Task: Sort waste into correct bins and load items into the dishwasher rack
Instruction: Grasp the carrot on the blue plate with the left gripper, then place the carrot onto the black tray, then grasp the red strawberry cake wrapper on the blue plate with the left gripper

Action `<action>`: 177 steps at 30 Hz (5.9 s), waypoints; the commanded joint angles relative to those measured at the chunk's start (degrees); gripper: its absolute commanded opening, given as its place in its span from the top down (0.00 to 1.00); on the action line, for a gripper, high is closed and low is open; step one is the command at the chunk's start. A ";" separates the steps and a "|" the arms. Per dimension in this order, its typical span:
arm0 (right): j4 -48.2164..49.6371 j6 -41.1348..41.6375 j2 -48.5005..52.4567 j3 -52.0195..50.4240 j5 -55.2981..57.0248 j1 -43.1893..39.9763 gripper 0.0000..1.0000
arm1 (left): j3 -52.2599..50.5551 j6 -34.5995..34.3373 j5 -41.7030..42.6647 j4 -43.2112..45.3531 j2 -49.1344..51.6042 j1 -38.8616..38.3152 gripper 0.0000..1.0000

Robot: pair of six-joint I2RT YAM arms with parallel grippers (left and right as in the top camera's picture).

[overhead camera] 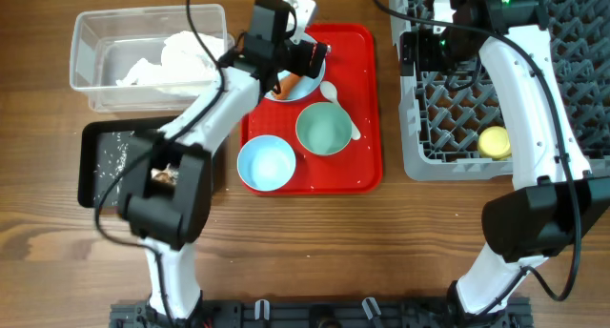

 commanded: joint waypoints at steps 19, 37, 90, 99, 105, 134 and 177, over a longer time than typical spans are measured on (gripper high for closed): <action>-1.42 0.85 -0.59 -0.13 0.79 -0.13 0.06 | 0.09 -14.27 -8.87 9.18 15.47 0.76 0.27; -1.55 0.83 -0.59 -0.13 0.79 -0.13 0.06 | 0.11 -14.71 -8.83 7.23 5.44 0.48 0.96; -1.18 0.83 -0.59 -0.13 0.76 -0.13 0.06 | 0.07 -34.03 -22.18 -65.72 -30.16 4.83 0.96; -1.20 0.85 -0.59 -0.13 0.76 -0.13 0.05 | -13.81 -44.57 -23.15 -57.51 -30.16 21.64 0.96; -1.25 0.87 -0.59 -0.13 0.76 -0.13 0.06 | -30.97 -50.29 -23.23 -39.12 -30.16 25.83 0.96; -0.15 0.92 -0.59 -0.13 -0.09 -0.13 0.06 | -19.19 -18.93 -0.46 -9.11 -27.63 5.51 0.20; -1.68 0.83 -0.59 -0.13 -0.92 -0.13 0.06 | 1.60 -16.90 -14.99 -13.66 -14.58 4.26 0.96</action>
